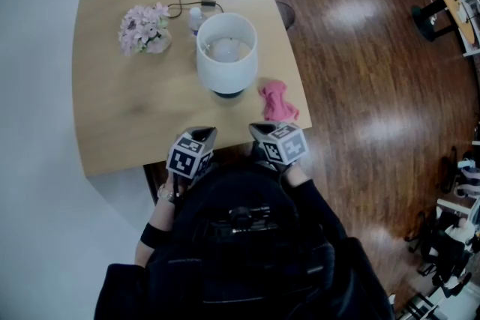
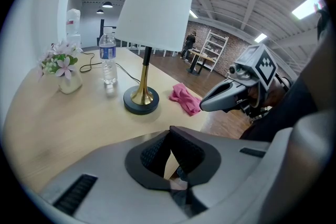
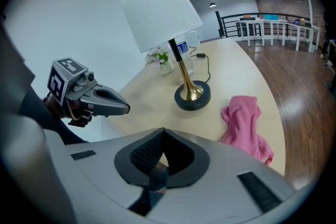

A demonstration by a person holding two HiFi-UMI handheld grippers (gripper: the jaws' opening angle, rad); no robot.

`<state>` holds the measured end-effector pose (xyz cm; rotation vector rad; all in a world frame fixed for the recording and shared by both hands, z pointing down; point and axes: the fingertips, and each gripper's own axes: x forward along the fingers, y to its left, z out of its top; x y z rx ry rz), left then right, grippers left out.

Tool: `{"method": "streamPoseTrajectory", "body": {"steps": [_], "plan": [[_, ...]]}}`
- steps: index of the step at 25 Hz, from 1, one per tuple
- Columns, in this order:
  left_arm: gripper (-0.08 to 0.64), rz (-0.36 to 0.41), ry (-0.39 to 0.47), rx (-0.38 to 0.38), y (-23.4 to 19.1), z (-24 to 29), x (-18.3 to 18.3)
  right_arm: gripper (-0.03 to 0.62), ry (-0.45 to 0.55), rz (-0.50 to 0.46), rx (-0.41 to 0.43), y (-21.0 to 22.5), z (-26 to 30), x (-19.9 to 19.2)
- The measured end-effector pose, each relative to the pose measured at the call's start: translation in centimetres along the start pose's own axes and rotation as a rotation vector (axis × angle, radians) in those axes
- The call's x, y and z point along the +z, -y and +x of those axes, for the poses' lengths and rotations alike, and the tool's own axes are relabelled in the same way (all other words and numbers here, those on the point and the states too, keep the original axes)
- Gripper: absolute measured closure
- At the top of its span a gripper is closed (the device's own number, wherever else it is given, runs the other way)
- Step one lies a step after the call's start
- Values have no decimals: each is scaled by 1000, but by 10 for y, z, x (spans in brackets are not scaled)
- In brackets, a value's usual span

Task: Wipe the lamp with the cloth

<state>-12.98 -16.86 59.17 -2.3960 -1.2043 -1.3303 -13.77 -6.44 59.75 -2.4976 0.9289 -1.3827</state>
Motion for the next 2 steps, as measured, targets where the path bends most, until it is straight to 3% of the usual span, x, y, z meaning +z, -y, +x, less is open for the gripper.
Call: {"method": "streamPoseTrajectory", "body": {"steps": [2], "plan": [[558, -1, 0, 1, -1, 0, 0, 592, -3, -2, -1, 0, 0, 0]]}}
